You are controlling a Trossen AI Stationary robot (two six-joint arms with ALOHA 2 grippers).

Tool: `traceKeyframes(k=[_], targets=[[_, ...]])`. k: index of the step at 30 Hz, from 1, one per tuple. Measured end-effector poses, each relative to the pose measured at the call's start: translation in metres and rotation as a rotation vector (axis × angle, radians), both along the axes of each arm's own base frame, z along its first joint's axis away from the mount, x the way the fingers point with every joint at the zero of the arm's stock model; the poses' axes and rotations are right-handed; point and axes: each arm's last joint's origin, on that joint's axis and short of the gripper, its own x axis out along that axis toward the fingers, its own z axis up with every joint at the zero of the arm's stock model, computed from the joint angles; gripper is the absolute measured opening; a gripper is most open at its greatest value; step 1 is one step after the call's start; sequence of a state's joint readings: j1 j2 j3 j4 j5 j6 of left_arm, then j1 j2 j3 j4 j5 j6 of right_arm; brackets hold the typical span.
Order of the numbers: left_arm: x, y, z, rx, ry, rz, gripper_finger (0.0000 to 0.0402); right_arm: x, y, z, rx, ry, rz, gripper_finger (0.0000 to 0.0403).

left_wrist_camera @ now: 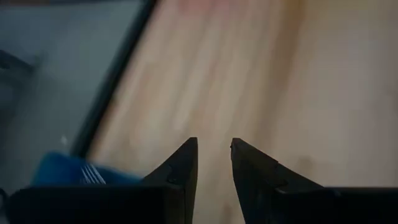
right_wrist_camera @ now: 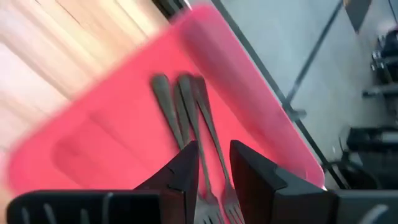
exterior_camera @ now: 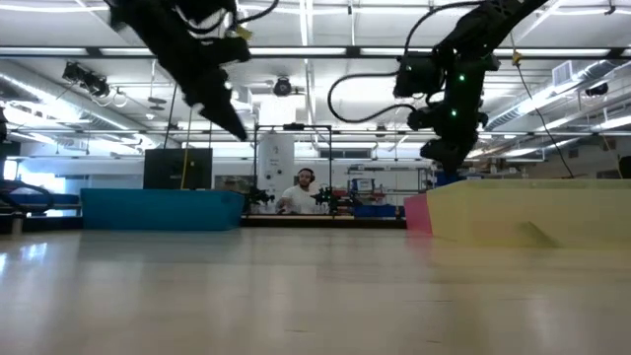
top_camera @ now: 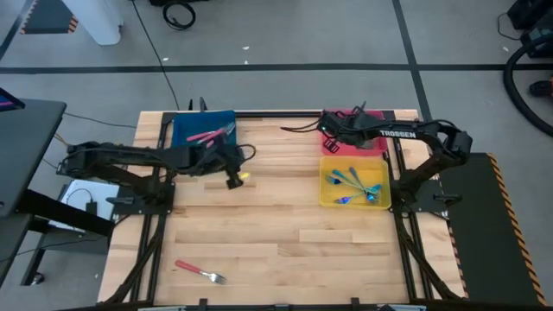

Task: Sort silverware by color (type)
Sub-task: Put the pink fork into the blue bin

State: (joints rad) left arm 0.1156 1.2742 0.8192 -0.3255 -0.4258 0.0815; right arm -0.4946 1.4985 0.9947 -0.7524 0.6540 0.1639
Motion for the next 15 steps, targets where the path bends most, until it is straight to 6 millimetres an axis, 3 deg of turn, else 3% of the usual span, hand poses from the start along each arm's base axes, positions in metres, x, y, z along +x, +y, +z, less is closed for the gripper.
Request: traceKeyframes(k=[5, 10, 15], targets=[[-0.018, -0.026, 0.005, -0.18, 0.024, -0.051, 0.0098, 0.008, 0.013, 0.015, -0.054, -0.103, 0.06, 0.0099], [-0.022, -0.061, -0.001, -0.429, 0.096, -0.24, 0.0098, 0.013, 0.027, 0.034, -0.112, -0.24, 0.108, 0.0099], [-0.024, -0.096, -0.011, -0.523, 0.178, -0.346, 0.0098, 0.015, 0.041, 0.042, -0.116, -0.312, 0.127, 0.0099]])
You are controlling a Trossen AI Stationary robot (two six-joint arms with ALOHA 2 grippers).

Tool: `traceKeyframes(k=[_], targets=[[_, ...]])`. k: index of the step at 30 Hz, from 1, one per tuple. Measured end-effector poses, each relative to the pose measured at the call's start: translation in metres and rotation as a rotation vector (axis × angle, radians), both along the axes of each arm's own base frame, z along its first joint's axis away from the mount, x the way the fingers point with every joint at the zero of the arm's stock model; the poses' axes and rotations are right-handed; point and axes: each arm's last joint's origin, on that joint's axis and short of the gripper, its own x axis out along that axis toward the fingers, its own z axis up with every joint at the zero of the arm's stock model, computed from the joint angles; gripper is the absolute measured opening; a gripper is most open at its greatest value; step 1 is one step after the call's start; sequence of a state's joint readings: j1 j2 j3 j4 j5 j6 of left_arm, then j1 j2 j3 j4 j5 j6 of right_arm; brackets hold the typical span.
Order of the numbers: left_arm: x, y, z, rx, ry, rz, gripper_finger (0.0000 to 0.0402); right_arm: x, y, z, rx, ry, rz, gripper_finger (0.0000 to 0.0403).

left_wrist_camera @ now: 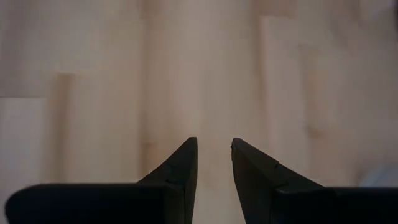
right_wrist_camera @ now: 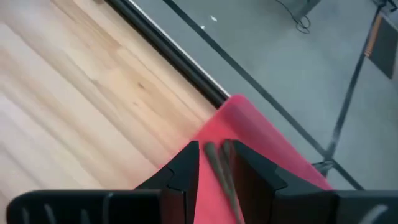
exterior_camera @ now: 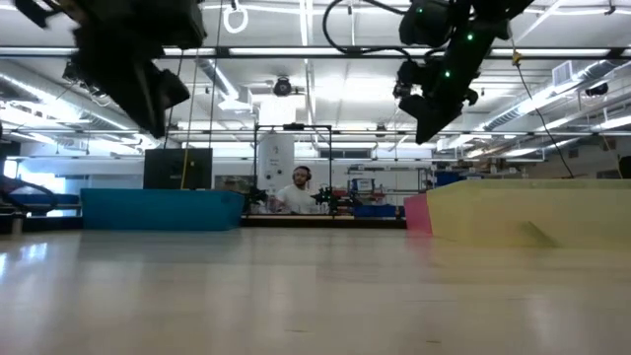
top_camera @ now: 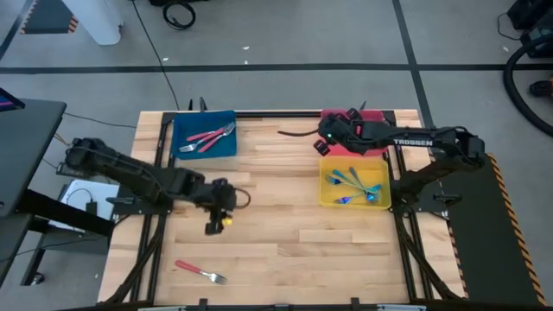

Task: Sort silverware by color (type)
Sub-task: Put the pink fork into the blue bin

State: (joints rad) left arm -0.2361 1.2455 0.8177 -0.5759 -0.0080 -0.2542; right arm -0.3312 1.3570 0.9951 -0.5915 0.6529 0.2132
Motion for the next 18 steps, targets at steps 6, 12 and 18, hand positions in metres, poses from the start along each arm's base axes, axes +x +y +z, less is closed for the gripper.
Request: traceKeyframes(k=[6, 12, 18], targets=[[-0.009, -0.036, 0.002, -0.138, 0.008, 0.022, 0.0098, 0.005, 0.017, -0.005, 0.016, -0.03, 0.034, 0.0099], [-0.018, -0.065, -0.004, -0.21, 0.06, 0.053, 0.0098, 0.003, 0.033, -0.021, 0.064, -0.007, 0.079, 0.0099], [-0.022, -0.088, -0.027, -0.208, 0.167, 0.116, 0.0098, 0.003, 0.047, -0.029, 0.076, 0.024, 0.123, 0.0099]])
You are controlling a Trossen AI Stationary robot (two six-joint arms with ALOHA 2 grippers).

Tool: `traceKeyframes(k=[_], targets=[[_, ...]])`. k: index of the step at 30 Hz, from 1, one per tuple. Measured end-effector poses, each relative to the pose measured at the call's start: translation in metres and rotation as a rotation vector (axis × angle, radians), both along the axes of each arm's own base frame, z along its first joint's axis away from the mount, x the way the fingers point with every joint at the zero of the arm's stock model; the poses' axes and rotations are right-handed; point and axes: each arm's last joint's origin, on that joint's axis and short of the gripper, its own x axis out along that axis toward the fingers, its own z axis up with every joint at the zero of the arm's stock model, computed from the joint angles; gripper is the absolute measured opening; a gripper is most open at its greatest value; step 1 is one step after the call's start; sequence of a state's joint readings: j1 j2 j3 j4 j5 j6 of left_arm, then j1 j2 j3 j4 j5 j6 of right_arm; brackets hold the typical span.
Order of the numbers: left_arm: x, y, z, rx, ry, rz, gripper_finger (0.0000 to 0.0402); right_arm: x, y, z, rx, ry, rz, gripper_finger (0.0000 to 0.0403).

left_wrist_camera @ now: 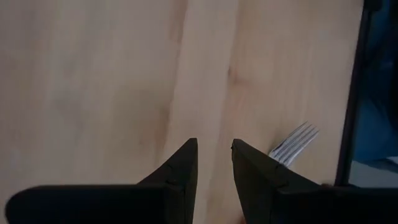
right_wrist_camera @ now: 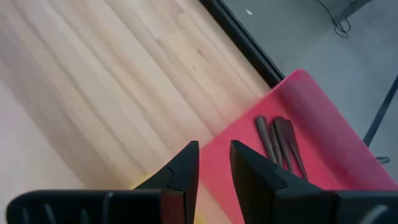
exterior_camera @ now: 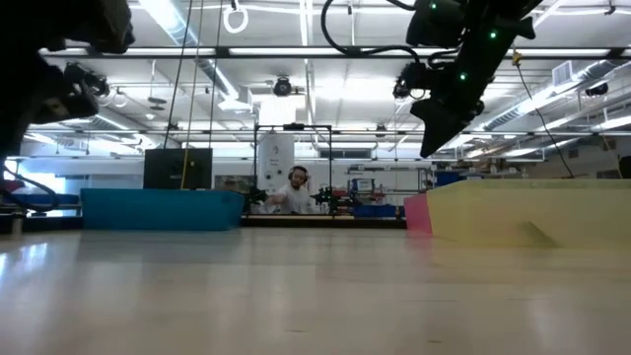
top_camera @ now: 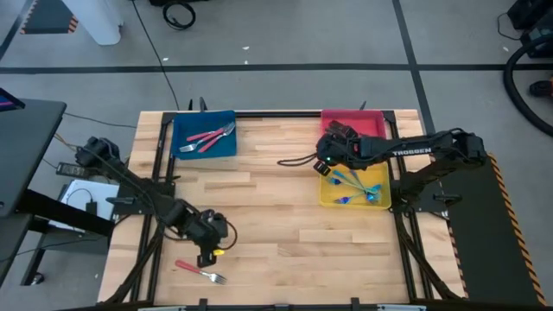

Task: Sort silverware by color (type)
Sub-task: Put the pink fork into the blue bin

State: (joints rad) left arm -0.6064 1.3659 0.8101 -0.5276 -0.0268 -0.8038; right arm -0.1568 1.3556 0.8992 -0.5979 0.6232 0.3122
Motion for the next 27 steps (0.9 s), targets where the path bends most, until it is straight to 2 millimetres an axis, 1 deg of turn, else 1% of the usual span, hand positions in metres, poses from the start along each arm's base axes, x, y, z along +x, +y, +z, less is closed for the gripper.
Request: traceKeyframes(k=[4, 8, 12, 17, 22, 27], targets=[[0.0, -0.013, -0.013, 0.009, 0.036, -0.014, 0.0098, 0.001, 0.007, -0.001, 0.005, -0.008, 0.015, 0.0099], [-0.004, -0.024, -0.02, 0.005, 0.06, -0.023, 0.0098, 0.002, 0.013, -0.001, 0.012, -0.019, 0.027, 0.0099], [-0.01, -0.036, -0.025, -0.022, 0.088, 0.001, 0.0098, 0.003, 0.02, -0.001, 0.012, -0.019, 0.053, 0.0099], [-0.014, -0.052, -0.03, -0.063, 0.078, -0.003, 0.0098, 0.004, 0.027, -0.001, 0.012, -0.018, 0.079, 0.0099], [-0.019, -0.06, -0.041, -0.049, 0.123, 0.011, 0.0098, 0.004, 0.03, -0.001, 0.012, -0.018, 0.093, 0.0099], [-0.025, -0.069, -0.043, -0.079, 0.129, 0.024, 0.0098, 0.004, 0.031, -0.001, 0.01, -0.016, 0.098, 0.0099]])
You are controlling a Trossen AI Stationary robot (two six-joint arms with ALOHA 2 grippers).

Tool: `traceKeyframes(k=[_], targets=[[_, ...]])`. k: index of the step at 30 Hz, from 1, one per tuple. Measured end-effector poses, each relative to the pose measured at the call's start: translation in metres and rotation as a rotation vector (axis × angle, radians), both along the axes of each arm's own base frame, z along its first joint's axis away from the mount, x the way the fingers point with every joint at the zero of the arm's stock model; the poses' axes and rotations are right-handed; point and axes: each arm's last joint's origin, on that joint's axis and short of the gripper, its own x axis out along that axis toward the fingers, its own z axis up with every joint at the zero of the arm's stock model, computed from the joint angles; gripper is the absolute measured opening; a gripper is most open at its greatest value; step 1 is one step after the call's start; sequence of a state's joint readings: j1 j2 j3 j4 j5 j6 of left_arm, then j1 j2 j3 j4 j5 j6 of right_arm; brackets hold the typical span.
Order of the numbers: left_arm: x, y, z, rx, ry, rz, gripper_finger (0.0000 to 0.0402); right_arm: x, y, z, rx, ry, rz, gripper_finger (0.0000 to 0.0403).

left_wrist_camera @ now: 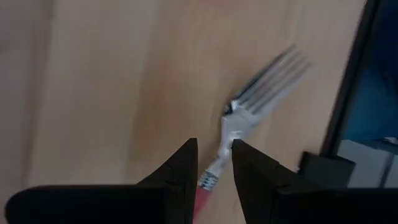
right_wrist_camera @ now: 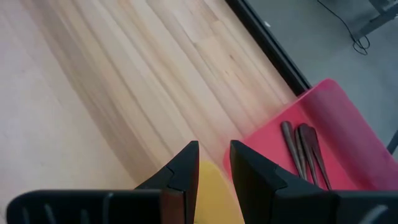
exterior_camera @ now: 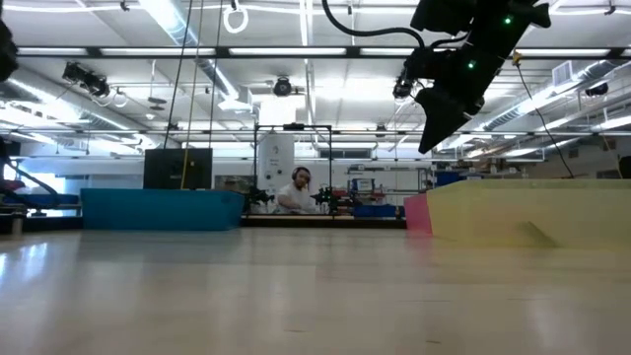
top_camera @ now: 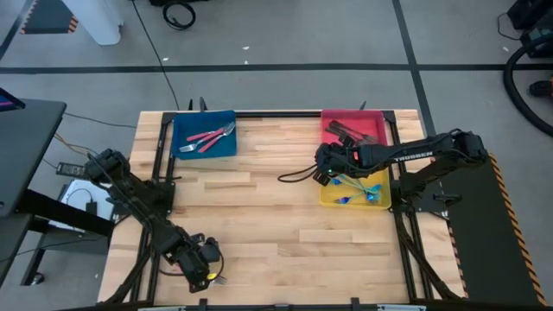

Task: Sort silverware by color (type)
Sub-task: Put the pink fork into the blue bin

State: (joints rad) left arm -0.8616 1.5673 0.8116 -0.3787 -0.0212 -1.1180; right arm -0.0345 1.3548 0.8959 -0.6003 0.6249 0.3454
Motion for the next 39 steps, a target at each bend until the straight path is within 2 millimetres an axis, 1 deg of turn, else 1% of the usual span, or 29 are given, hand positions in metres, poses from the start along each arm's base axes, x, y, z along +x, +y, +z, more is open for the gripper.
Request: traceKeyframes(k=[6, 14, 22, 27, 31, 36, 39], targets=[[-0.008, -0.007, 0.0, -0.011, 0.009, -0.012, 0.0098, 0.0, 0.0, 0.0, -0.002, -0.001, -0.001, 0.0099], [-0.01, -0.009, -0.001, -0.007, 0.008, -0.022, 0.0098, 0.0, 0.0, 0.0, -0.002, -0.001, -0.001, 0.0099], [-0.006, -0.013, -0.016, 0.018, 0.02, -0.023, 0.0098, 0.0, 0.0, 0.0, -0.002, -0.001, -0.001, 0.0099], [-0.005, -0.015, -0.022, 0.02, 0.041, -0.03, 0.0098, 0.0, 0.0, 0.0, -0.002, -0.001, -0.001, 0.0099], [-0.007, -0.012, -0.024, 0.058, 0.07, -0.029, 0.0097, 0.0, 0.0, 0.0, -0.002, -0.003, -0.001, 0.0099], [-0.006, -0.009, -0.026, 0.096, 0.069, -0.046, 0.0078, 0.0, 0.0, 0.0, -0.002, -0.006, -0.001, 0.0099], [-0.002, -0.006, -0.032, 0.117, 0.101, -0.028, 0.0058, 0.001, 0.0, 0.0, -0.002, -0.008, -0.001, 0.0099]])
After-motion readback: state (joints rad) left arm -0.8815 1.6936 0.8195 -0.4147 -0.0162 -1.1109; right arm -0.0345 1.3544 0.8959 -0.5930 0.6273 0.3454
